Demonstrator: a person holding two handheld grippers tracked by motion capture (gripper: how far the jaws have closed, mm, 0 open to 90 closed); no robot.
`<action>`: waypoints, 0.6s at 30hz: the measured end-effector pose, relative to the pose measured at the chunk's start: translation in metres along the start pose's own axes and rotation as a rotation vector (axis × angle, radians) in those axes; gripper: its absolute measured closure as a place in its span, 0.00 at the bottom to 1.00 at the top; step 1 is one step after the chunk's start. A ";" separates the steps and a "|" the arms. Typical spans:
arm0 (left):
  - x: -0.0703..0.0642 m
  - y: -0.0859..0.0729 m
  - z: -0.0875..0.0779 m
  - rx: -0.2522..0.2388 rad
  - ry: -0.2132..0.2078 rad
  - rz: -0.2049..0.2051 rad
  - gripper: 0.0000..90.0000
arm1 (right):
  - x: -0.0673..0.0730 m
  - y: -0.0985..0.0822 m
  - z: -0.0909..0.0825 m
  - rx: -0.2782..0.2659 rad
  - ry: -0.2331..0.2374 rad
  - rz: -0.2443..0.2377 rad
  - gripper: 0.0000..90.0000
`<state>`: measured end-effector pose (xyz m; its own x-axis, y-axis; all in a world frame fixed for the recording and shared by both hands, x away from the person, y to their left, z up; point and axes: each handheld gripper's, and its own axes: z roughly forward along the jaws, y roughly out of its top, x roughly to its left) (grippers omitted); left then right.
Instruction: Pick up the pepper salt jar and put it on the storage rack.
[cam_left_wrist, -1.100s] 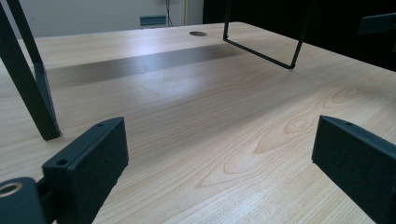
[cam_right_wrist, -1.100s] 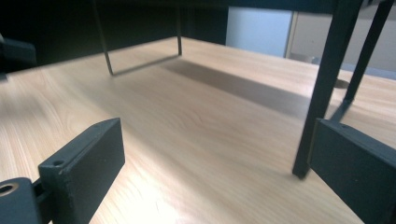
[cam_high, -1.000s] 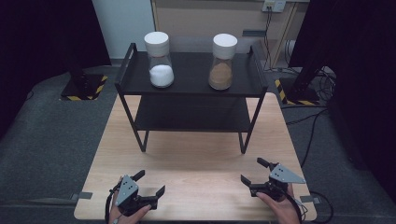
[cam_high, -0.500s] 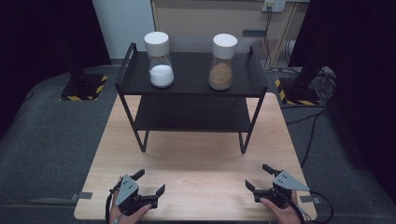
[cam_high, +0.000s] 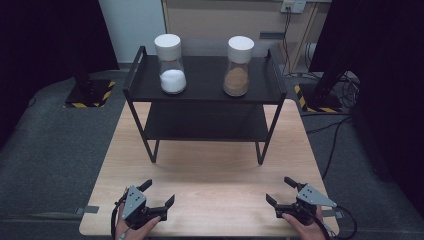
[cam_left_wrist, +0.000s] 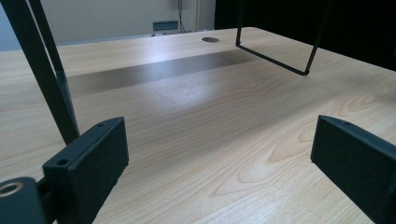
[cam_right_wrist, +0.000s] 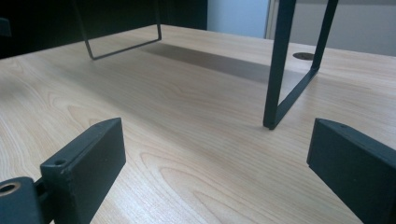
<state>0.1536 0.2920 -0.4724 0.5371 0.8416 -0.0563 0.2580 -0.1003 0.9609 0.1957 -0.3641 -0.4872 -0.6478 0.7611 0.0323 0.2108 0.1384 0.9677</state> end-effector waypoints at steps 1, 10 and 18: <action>0.000 0.000 0.000 0.001 0.001 0.002 0.04 | -0.001 0.000 -0.001 -0.004 -0.001 -0.002 0.06; -0.003 0.001 0.003 0.015 0.002 0.010 0.04 | -0.005 0.001 -0.007 -0.020 -0.012 0.012 0.05; -0.003 0.001 0.003 0.017 0.001 0.012 0.04 | -0.004 0.002 -0.004 -0.017 0.003 0.013 0.05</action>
<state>0.1546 0.2873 -0.4723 0.5397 0.8407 -0.0443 0.2650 -0.1197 0.9568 0.1955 -0.3698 -0.4845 -0.6473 0.7608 0.0461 0.2071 0.1173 0.9713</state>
